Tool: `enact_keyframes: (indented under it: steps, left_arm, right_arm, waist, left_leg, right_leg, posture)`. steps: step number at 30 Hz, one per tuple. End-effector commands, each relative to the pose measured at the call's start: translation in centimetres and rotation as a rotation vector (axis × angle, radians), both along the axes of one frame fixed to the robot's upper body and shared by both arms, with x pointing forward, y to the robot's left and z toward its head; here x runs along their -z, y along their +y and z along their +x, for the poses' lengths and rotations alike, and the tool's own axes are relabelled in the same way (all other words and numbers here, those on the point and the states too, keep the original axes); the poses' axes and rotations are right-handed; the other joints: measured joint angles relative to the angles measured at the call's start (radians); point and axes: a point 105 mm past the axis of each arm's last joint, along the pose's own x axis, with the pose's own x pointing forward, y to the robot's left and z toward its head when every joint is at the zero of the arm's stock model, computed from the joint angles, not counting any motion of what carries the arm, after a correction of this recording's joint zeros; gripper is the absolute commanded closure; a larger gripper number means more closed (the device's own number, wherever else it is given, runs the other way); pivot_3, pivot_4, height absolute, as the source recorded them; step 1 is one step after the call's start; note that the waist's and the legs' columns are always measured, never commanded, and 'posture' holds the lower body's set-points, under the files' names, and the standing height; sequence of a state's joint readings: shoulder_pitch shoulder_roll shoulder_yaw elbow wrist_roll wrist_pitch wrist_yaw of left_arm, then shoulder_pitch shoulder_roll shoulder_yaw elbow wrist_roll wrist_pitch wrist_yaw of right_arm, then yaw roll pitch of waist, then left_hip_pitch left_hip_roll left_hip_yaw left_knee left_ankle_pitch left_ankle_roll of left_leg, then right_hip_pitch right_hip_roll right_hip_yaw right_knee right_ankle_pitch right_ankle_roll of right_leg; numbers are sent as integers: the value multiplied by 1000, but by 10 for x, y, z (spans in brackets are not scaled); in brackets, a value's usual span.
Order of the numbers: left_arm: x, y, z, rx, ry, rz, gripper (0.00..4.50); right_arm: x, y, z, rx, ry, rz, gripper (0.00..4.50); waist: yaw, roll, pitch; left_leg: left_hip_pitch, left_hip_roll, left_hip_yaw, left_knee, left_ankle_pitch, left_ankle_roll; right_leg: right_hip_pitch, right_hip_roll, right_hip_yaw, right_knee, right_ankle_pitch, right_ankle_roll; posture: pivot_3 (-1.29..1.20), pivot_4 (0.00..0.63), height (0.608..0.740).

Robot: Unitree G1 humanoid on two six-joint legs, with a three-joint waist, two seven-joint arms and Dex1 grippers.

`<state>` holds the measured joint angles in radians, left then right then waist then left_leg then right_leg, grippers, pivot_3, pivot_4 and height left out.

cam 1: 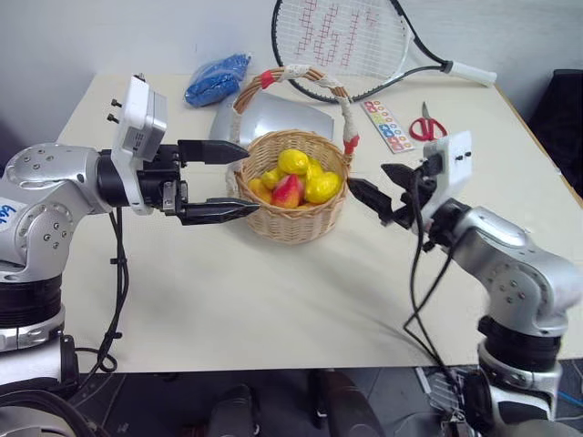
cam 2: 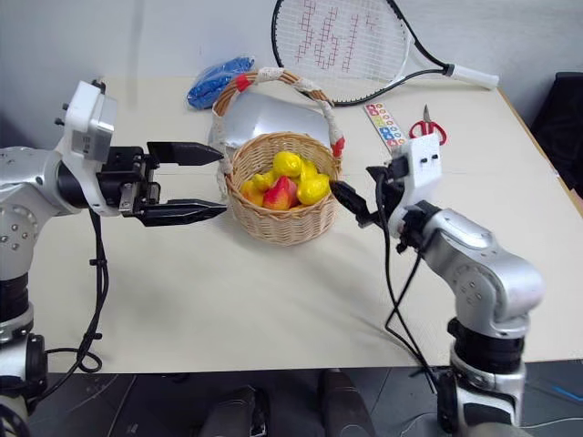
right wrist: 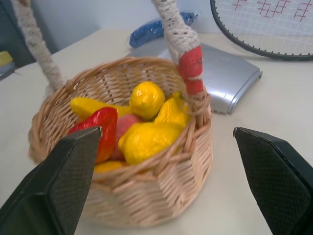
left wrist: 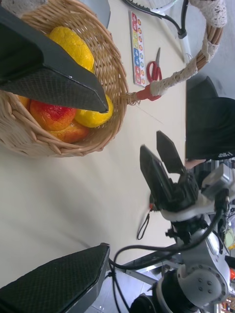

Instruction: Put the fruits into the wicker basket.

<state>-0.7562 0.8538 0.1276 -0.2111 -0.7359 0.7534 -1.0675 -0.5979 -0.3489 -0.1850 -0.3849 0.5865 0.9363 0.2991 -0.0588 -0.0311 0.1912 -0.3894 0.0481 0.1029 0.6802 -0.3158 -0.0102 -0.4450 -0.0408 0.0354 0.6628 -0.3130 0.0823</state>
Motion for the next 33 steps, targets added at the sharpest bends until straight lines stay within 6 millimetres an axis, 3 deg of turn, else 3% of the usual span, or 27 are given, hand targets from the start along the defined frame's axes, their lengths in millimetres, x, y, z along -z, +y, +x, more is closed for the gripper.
enact_keyframes:
  steps: [1, 7, 11, 17, 20, 24, 28, 33]
  left_arm:
    - [-10, -2, -1, 5, -54, -6, 0]
    - [-9, -3, -4, 3, -52, -1, 0]
    - [-11, -2, -3, -19, -55, -6, 0]
    - [-7, -1, -1, -55, -57, -1, 0]
    - [-8, -2, -3, -44, -50, -7, 0]
    - [-9, -5, -3, -29, -50, -16, 0]
    - [-13, -7, 1, -32, -77, -42, 0]
    - [-12, -6, 4, -32, -125, -54, 0]
  right_arm:
    - [-13, 10, 17, 30, -113, 1, 50]
    - [-14, 22, 56, 87, -112, 96, 50]
    - [-11, 26, 64, 98, -136, 73, 1241]
    - [-8, 27, 57, 74, -176, 51, 3350]
    - [-12, 27, 53, 67, -205, 44, 4200]
    - [-31, 18, 42, 51, -287, 60, 4287]
    - [-52, -26, 23, 115, -369, -13, 4287]
    - [-57, -117, 0, 318, -366, -175, 4287]
  waist:
    - [1, 0, 0]
    - [0, 0, 0]
    - [-1, 0, 0]
    - [0, 0, 0]
    - [-3, 0, 0]
    - [-2, 0, 0]
    - [12, 0, 0]
    - [36, 0, 0]
  left_leg:
    - [0, 0, 0, 0, 0, 0]
    - [-1, 0, 0, 0, 0, 0]
    - [-1, 0, 0, 0, 0, 0]
    - [-1, 0, 0, 0, 0, 0]
    - [-1, 0, 0, 0, 0, 0]
    - [-1, 0, 0, 0, 0, 0]
    - [-2, 0, -1, 0, 0, 0]
    - [-2, -2, -2, 1, -2, 3]
  right_leg:
    - [0, 0, 0, 0, 0, 0]
    - [0, -1, -1, 0, 0, 0]
    - [0, -2, -1, 1, 0, 0]
    - [0, -2, -1, 3, 0, 0]
    - [0, -2, -1, 3, 0, 0]
    - [0, -2, -1, 4, 0, 0]
    - [0, -2, -2, 3, 0, 0]
    - [1, -4, -3, -3, 0, 0]
  posture:
    - [0, 150, 740]
    - [0, 150, 740]
    - [0, 150, 740]
    - [0, 150, 740]
    - [0, 150, 740]
    - [0, 150, 740]
    - [0, 150, 740]
    - [0, 150, 740]
